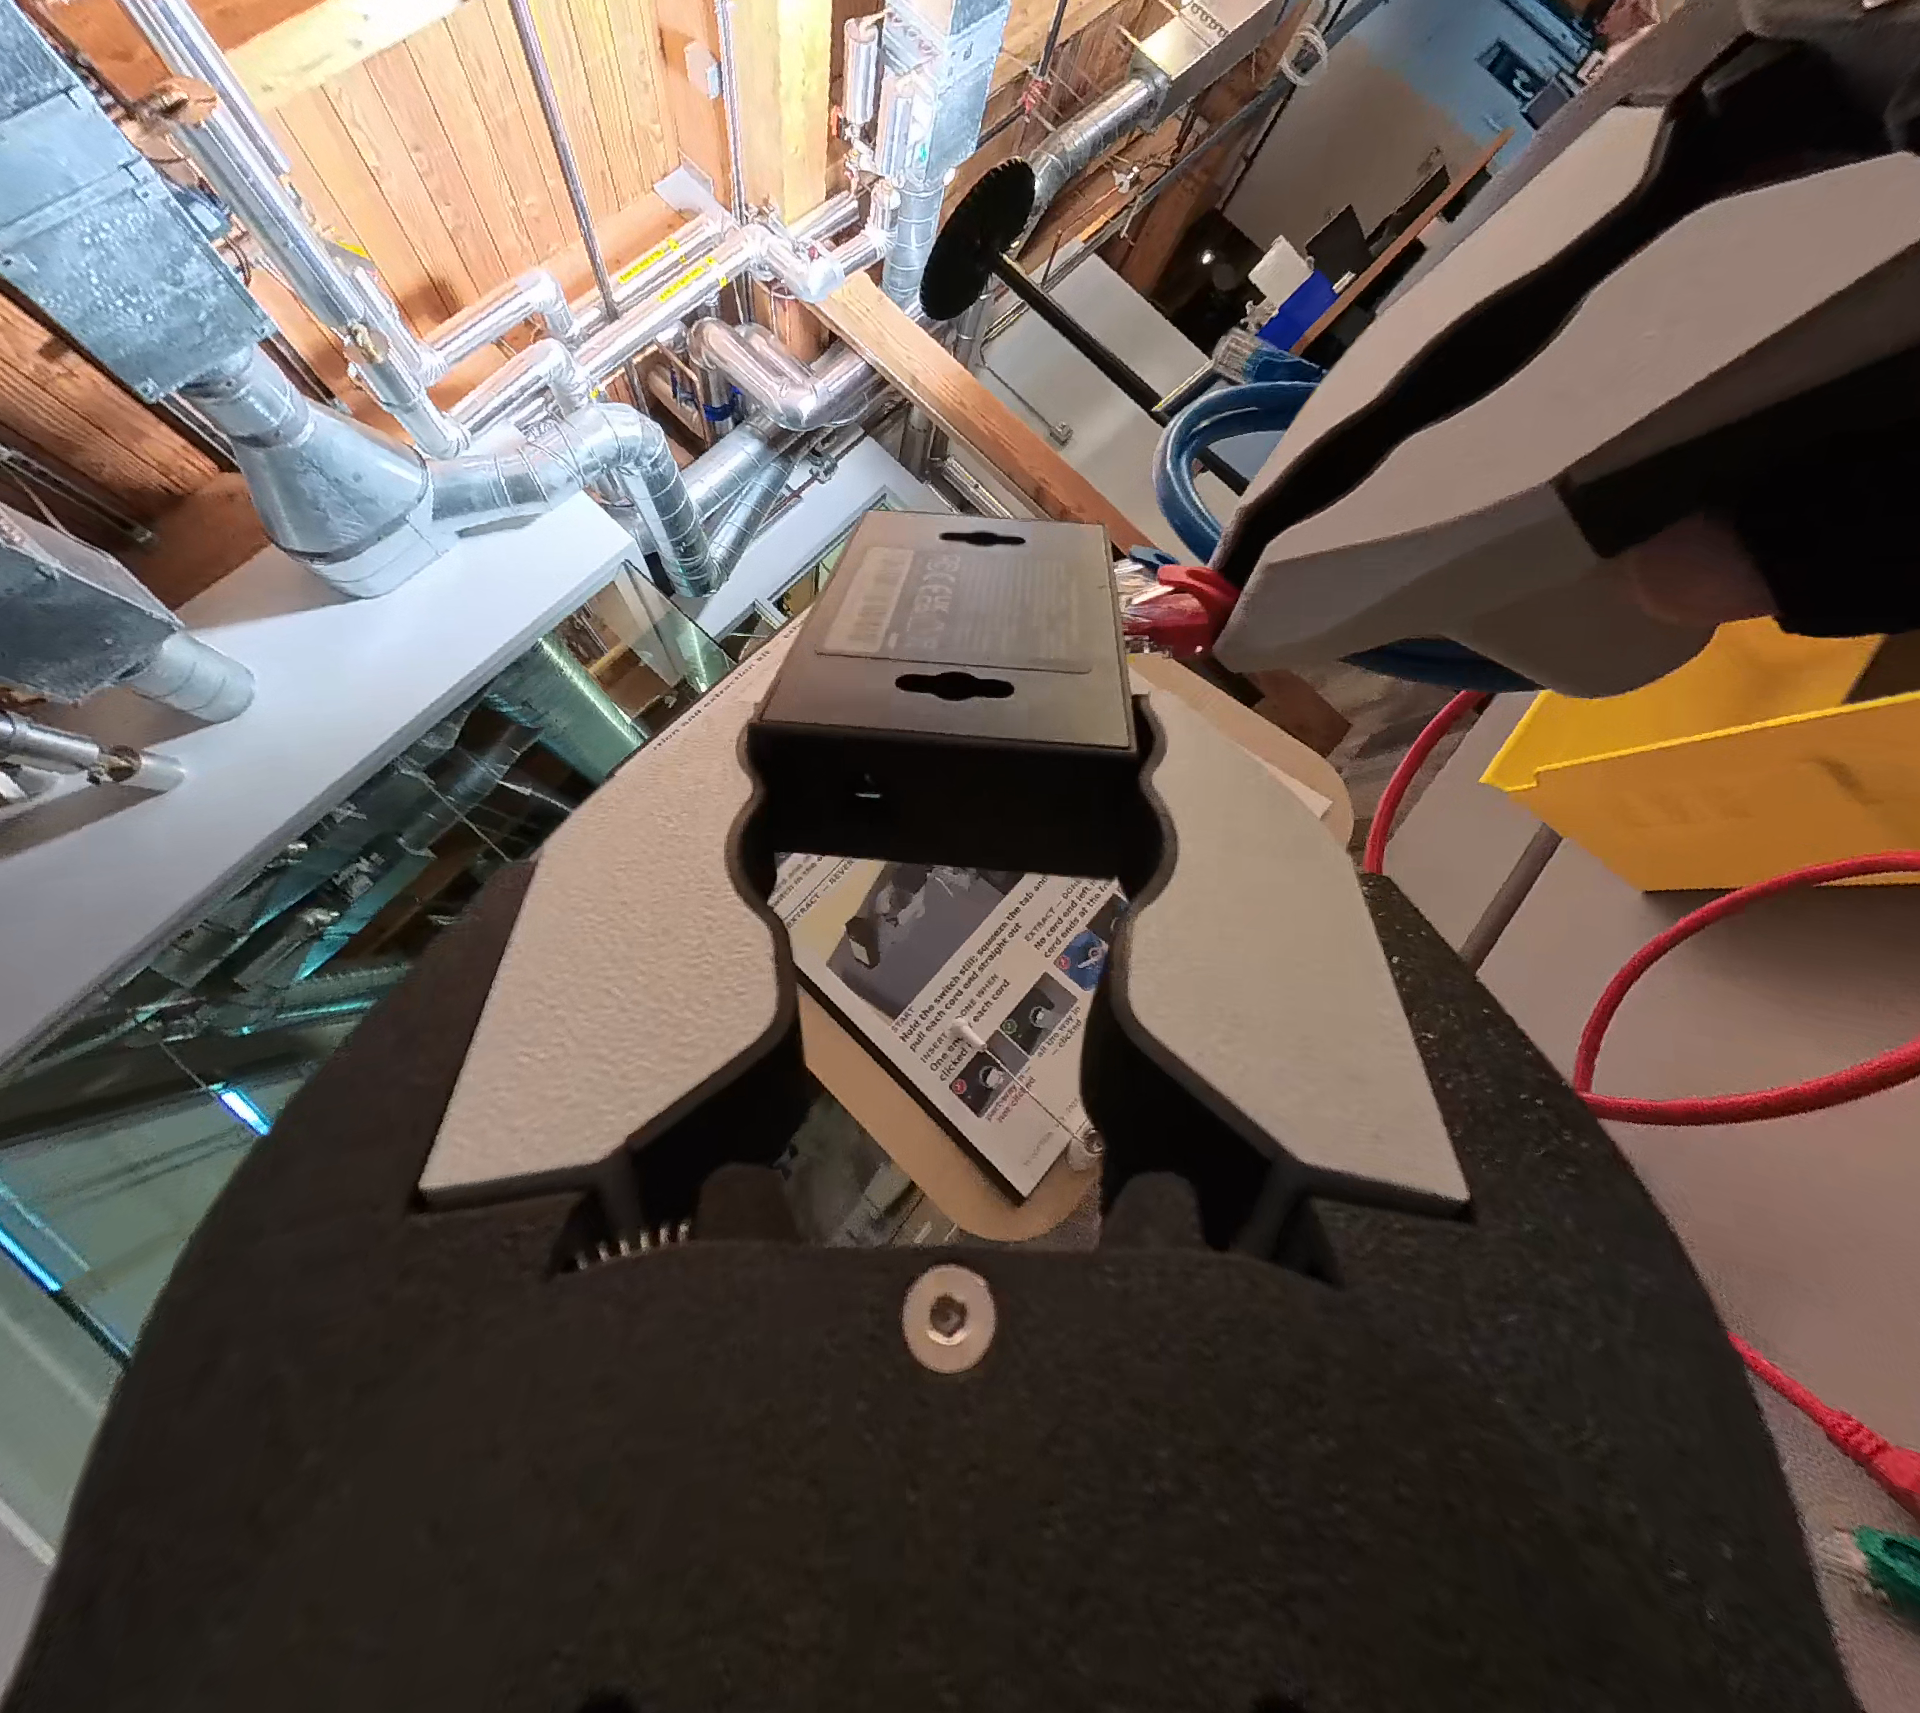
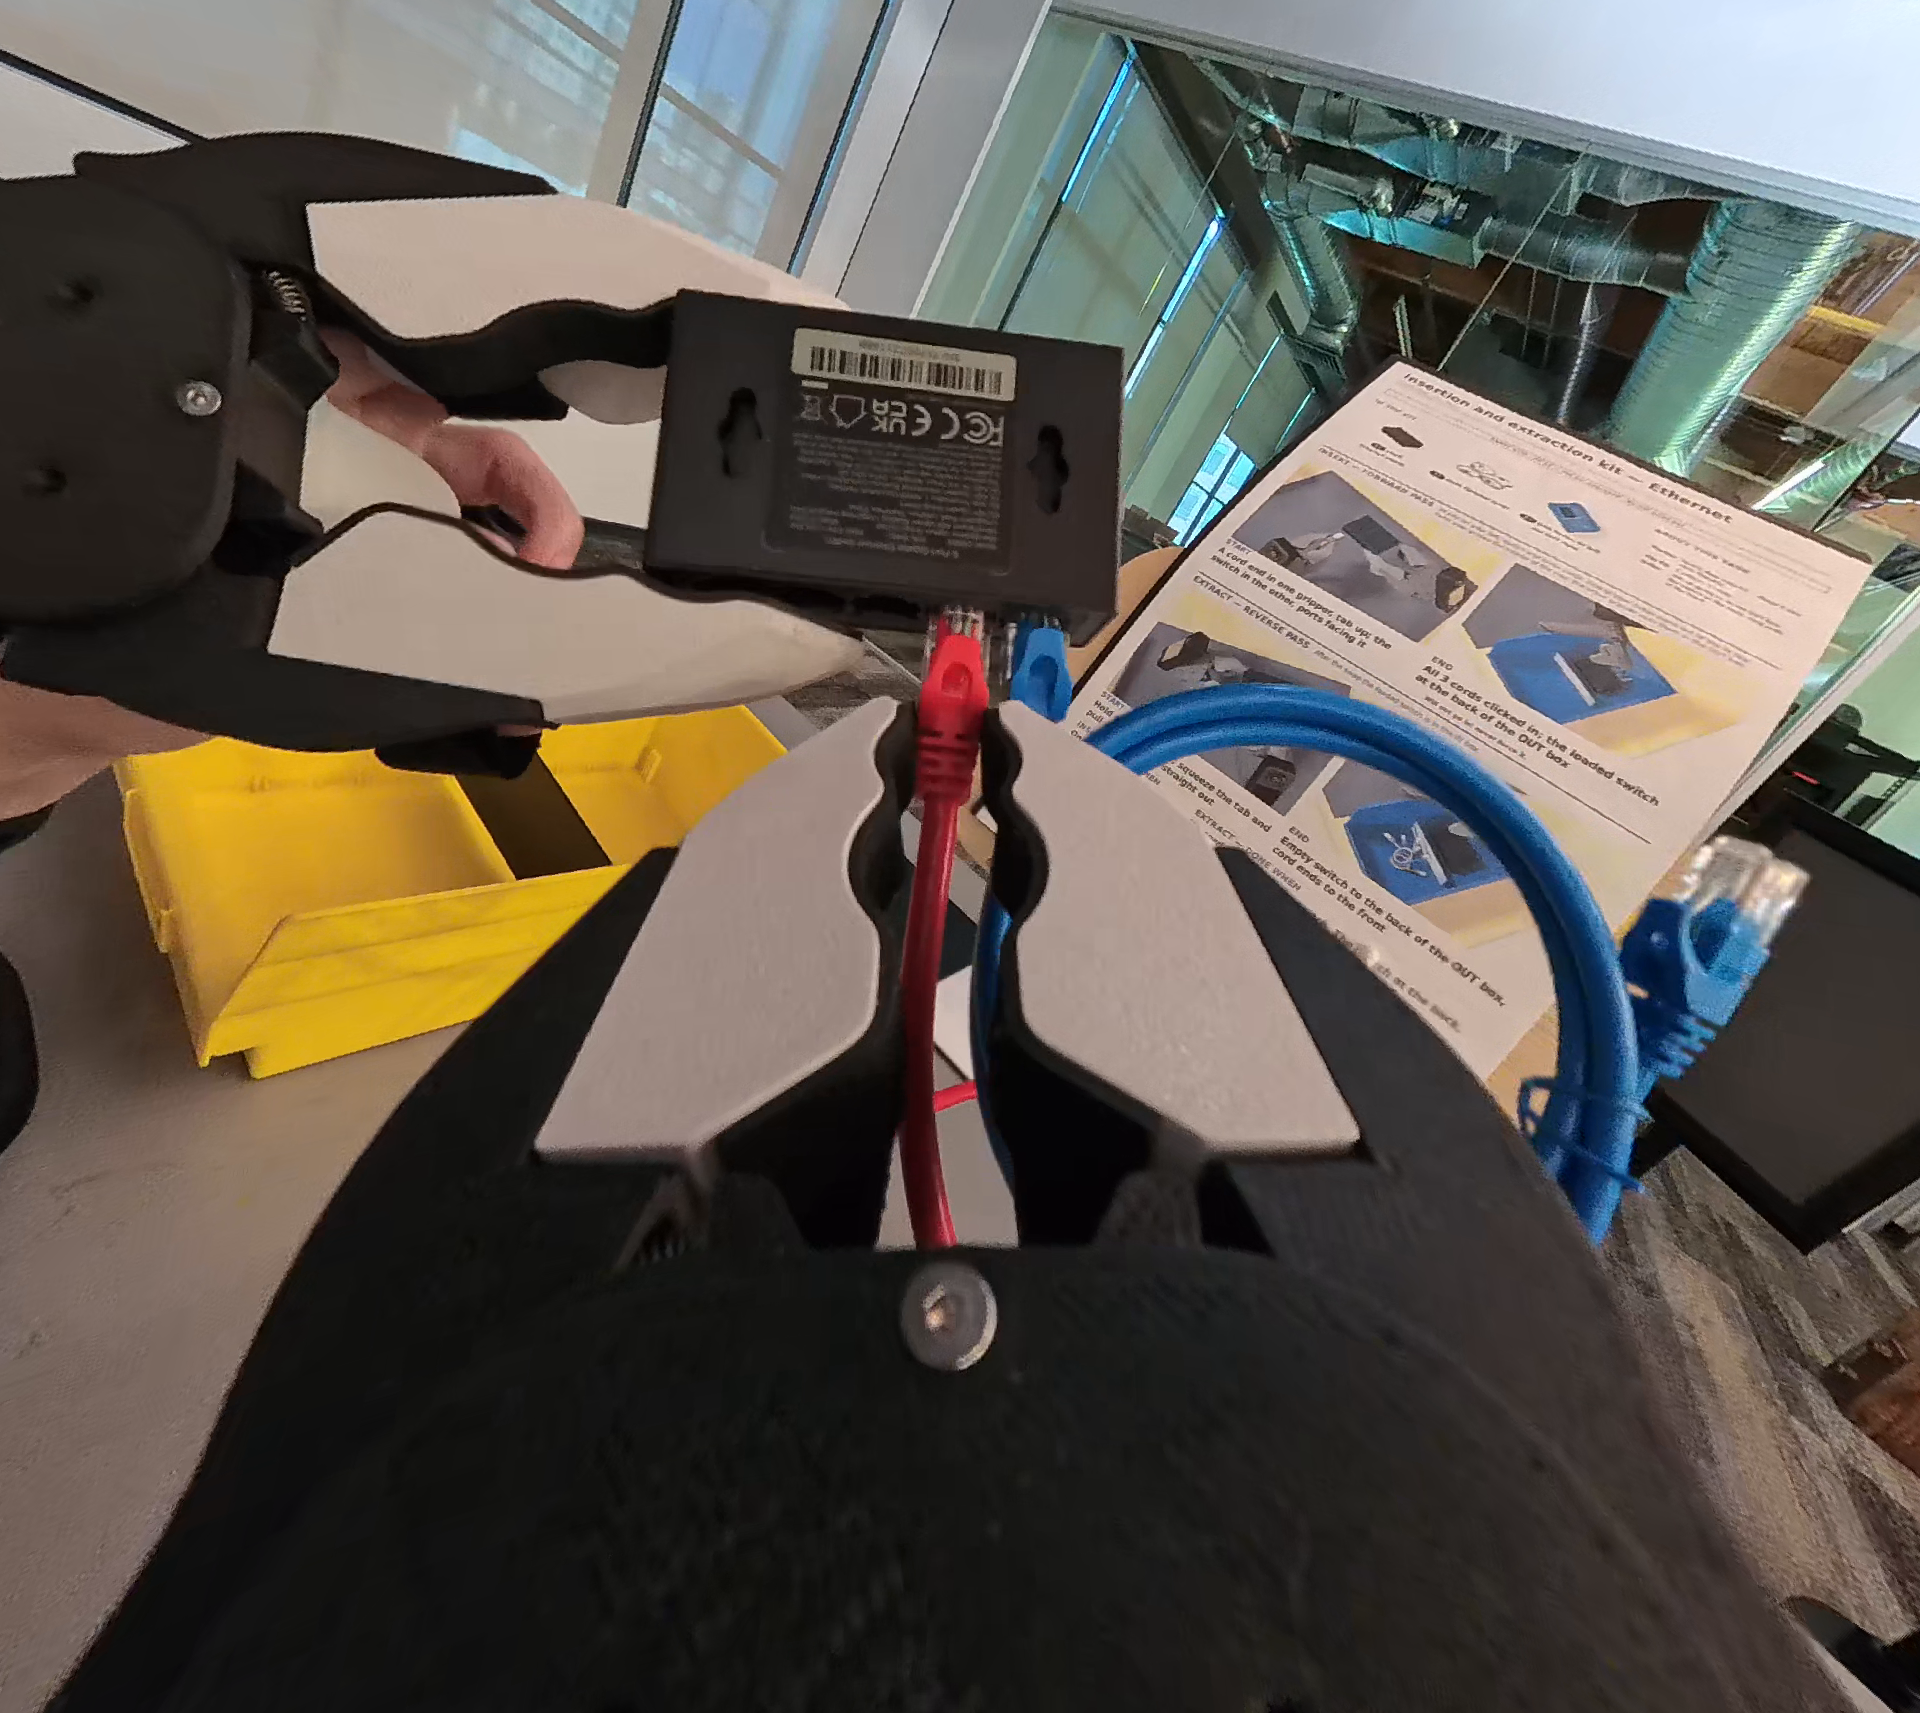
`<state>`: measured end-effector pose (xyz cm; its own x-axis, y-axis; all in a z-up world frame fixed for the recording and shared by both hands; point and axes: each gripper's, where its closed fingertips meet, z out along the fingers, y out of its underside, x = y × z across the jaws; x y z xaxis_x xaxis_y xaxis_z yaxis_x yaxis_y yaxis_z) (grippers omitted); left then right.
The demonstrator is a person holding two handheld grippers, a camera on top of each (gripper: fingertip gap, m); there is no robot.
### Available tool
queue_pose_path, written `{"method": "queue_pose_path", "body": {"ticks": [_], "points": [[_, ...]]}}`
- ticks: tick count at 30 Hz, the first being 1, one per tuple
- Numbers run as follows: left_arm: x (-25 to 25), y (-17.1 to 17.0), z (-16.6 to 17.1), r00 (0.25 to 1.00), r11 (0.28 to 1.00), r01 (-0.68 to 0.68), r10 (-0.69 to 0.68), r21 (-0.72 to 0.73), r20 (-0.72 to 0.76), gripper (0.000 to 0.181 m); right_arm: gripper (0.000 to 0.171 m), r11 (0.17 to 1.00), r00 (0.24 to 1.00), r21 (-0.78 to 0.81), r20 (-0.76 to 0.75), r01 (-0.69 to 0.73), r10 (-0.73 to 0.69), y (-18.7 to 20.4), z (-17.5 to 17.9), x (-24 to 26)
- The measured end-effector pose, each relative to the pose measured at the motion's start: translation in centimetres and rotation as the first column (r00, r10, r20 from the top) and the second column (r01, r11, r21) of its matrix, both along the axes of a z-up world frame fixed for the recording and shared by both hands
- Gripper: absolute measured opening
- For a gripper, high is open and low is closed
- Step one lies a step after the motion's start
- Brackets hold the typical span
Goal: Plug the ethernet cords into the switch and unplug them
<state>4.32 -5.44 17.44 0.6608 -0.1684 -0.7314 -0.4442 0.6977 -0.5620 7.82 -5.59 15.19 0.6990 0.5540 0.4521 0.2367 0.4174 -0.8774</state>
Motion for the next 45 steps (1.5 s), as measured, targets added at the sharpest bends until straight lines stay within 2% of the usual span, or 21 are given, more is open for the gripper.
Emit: {"method": "queue_pose_path", "body": {"ticks": [6, 15, 30, 45], "points": [[-0.2, 0.1, -0.1, 0.998, 1.0, -0.025, 0.026, 0.014, -0.055, 0.063, 0.012, 1.0, 1.0, -0.007, 0.023, -0.005, 0.005, 0.1, -0.3, -0.1], [0.1, -0.2, 0.1, 0.999, 0.999, -0.028, 0.027, 0.03, 0.028, 0.063, 0.012, 1.0, 1.0, -0.005, 0.023, -0.017, 0.017, -0.1, 0.1, 0.2], [-0.1, -3.0, 2.0, 0.995, 0.965, -0.099, 0.093, 0.242, 0.038, 0.063, 0.013, 0.986, 1.0, 0.167, 0.006, -0.01, 0.009, -1.9, 1.9, 0.0], [-0.8, -3.8, 2.9, 0.993, 0.955, -0.113, 0.096, 0.276, 0.072, 0.062, 0.015, 0.985, 0.998, 0.17, -0.03, -0.04, 0.046, -1.9, 1.6, -0.6]]}}
